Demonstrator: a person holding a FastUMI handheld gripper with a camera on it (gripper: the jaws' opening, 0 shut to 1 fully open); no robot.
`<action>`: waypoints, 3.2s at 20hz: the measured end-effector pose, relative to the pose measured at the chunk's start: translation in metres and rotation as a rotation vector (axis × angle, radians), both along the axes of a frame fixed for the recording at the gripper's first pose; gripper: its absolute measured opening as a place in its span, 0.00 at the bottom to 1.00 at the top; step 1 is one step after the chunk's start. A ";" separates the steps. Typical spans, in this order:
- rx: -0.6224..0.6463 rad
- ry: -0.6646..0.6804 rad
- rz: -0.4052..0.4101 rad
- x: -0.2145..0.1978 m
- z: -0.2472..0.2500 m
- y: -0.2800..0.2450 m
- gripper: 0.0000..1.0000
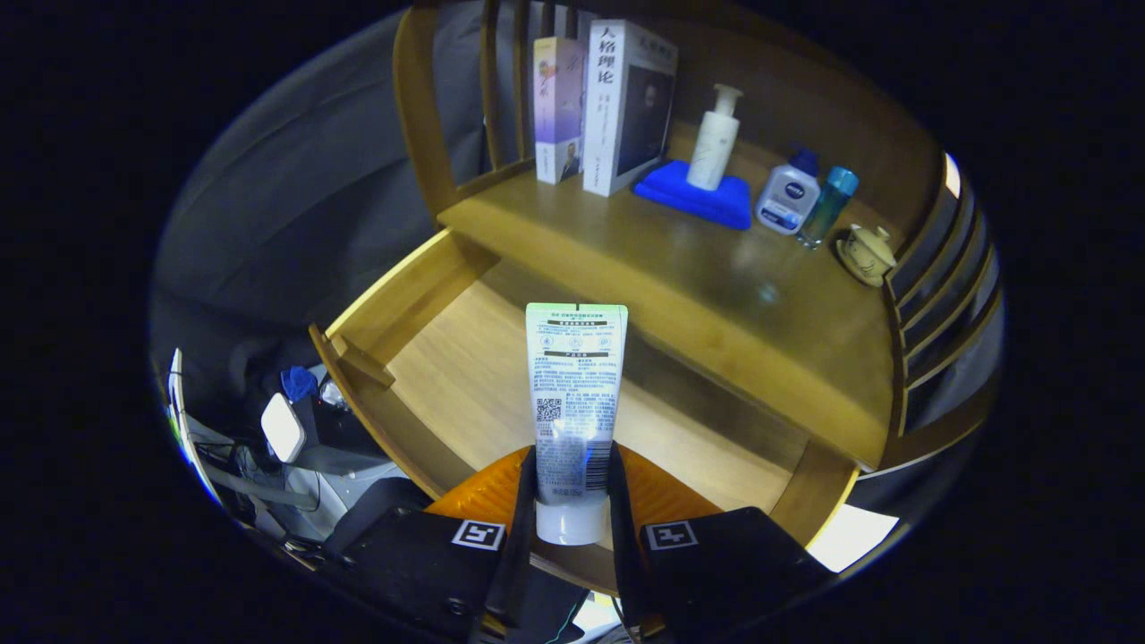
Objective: Pull open the drawer, take out the items inside it, and place them on the countertop above the cabinet.
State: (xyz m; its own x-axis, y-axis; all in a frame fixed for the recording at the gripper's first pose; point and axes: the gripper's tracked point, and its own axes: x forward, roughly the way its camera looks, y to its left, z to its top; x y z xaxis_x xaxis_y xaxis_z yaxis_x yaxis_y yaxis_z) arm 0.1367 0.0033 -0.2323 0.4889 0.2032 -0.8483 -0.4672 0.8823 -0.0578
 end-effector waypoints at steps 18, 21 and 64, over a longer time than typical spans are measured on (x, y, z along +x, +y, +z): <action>0.118 0.031 -0.381 0.161 -0.002 -0.028 0.43; 0.119 0.036 -0.425 0.173 -0.010 -0.035 0.47; 0.273 -0.902 -0.388 -0.155 -0.021 0.041 1.00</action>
State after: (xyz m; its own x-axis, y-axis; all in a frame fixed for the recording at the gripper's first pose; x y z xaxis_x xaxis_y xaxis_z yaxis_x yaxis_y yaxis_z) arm -0.0182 0.0439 -0.2534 0.9965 0.0265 -0.0792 -0.0283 0.9994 -0.0209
